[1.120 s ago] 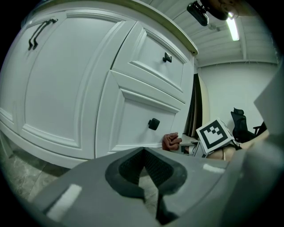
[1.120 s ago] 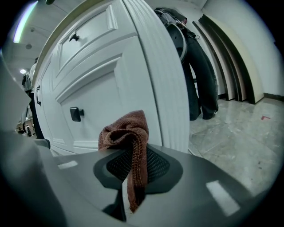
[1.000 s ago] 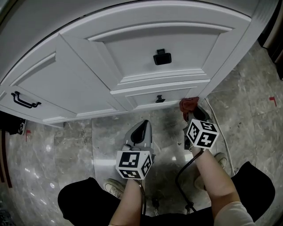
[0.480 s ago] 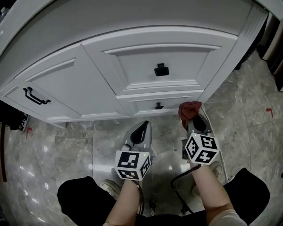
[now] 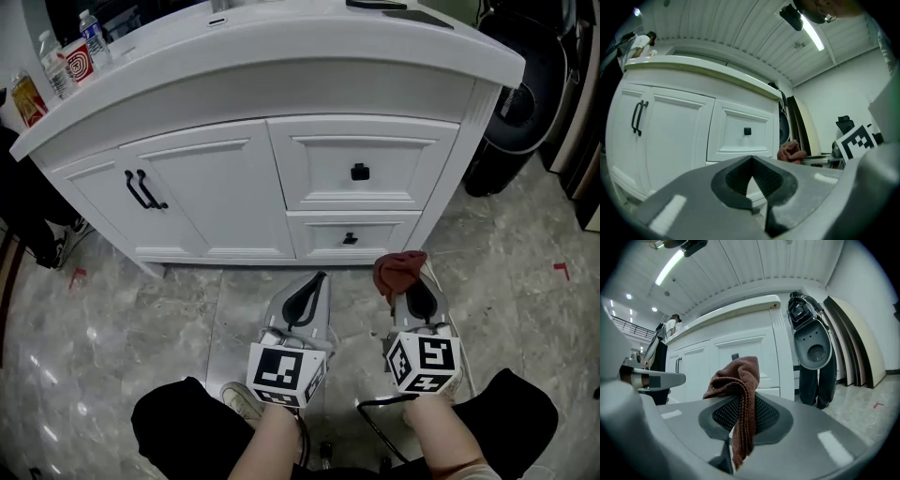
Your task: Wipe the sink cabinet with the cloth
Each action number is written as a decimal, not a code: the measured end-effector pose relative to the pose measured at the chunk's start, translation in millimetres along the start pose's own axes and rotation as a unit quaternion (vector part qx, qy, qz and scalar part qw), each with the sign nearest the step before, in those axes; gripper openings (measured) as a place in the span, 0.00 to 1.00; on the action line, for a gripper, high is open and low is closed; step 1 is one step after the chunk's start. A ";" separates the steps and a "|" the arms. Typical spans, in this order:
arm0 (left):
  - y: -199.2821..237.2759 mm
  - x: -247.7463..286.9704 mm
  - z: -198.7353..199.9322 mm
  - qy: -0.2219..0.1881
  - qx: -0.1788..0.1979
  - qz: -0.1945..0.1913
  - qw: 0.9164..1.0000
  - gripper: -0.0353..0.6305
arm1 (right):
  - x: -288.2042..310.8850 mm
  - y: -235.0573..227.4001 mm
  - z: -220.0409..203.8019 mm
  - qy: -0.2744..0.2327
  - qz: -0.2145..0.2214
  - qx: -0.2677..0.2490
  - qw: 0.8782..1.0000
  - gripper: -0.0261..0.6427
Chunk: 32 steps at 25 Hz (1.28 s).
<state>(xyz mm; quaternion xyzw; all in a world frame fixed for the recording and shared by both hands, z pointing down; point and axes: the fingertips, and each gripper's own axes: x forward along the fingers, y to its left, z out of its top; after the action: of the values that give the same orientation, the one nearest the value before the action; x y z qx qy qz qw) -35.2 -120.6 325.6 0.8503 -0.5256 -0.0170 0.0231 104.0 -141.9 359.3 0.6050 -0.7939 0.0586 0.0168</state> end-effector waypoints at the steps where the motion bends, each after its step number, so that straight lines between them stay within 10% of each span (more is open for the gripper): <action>1: -2.3 -9.2 6.8 -0.007 -0.002 0.003 1.000 0.05 | -10.1 5.3 1.6 -0.001 0.002 -0.002 1.000 0.18; 32: -127.3 -205.2 46.1 -0.045 0.061 -0.033 0.997 0.05 | -231.5 78.8 14.2 -0.028 0.030 0.011 0.999 0.17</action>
<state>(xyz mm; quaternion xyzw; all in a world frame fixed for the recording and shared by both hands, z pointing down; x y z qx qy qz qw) -15.7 118.8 273.2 0.8655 -0.4975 -0.0243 -0.0529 90.7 99.0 316.9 0.5827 -0.8109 0.0513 -0.0139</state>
